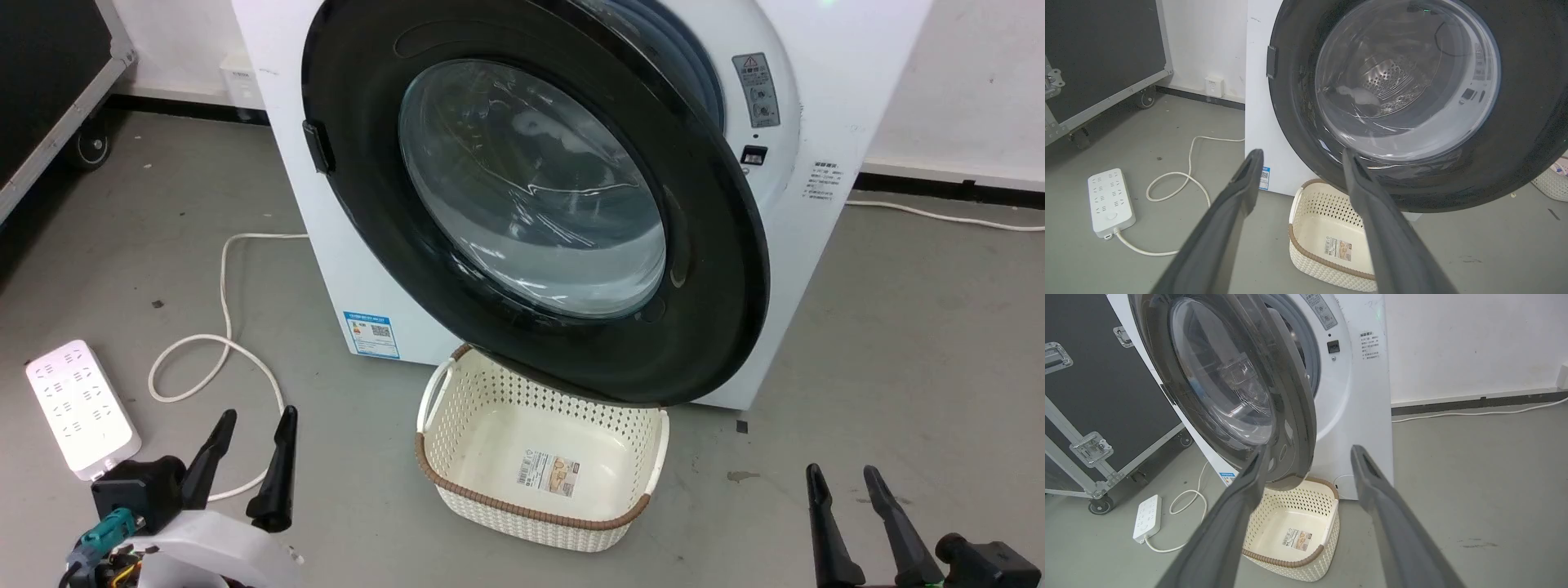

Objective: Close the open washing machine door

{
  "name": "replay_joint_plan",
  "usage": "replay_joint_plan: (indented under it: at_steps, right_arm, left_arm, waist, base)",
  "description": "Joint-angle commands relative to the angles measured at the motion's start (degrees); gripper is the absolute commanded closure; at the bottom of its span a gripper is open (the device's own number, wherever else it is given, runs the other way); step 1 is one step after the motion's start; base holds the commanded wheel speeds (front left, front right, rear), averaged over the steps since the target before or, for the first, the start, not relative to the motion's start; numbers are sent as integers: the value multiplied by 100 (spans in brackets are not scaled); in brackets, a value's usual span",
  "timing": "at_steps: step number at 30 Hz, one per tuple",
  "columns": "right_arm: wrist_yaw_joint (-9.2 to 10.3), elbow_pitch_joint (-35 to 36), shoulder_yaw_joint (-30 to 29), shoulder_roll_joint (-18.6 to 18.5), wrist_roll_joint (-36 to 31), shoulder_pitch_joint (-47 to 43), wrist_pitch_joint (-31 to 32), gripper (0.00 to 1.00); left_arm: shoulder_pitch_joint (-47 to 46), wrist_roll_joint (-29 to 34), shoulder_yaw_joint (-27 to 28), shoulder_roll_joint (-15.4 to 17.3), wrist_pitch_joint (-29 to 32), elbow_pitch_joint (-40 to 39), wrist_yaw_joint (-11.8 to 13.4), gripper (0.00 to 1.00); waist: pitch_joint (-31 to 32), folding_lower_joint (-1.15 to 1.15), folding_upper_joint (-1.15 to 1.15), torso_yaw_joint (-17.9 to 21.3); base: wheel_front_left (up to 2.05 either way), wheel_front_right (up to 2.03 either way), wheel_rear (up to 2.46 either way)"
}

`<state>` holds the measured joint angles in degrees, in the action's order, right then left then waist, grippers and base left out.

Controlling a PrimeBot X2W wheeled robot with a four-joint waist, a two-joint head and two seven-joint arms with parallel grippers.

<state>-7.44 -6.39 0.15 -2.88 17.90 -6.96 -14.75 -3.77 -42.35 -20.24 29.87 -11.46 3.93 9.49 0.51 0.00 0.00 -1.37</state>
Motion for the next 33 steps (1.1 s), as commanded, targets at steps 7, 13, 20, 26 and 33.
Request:
replay_joint_plan:
  at_steps: [7,13,20,26,33]
  right_arm:
    - [-5,200,-89,1,-357,43,258,100]
    - [-5,299,182,1,-423,523,623,100]
    - [-5,-367,362,1,-678,1723,892,100]
    - [-5,-1042,188,1,-783,2386,835,100]
    - [-5,-1624,-357,1,-968,3056,636,100]
  left_arm:
    - [127,96,31,-36,-123,-101,111,0]
    - [70,119,48,-50,-149,-206,149,0]
    - [-98,115,47,-84,-183,-297,70,0]
    - [-209,92,93,-104,-227,-305,-30,0]
    - [-382,99,123,-151,-272,-256,-161,0]
  waist:
    - [-23,0,0,-13]
    - [-181,0,0,-47]
    - [-532,0,0,-218]
    - [-784,0,0,-336]
    - [-1079,0,0,-458]
  base:
    - [0,0,0]
    - [0,0,0]
    - [0,0,0]
    - [0,0,0]
    - [0,0,0]
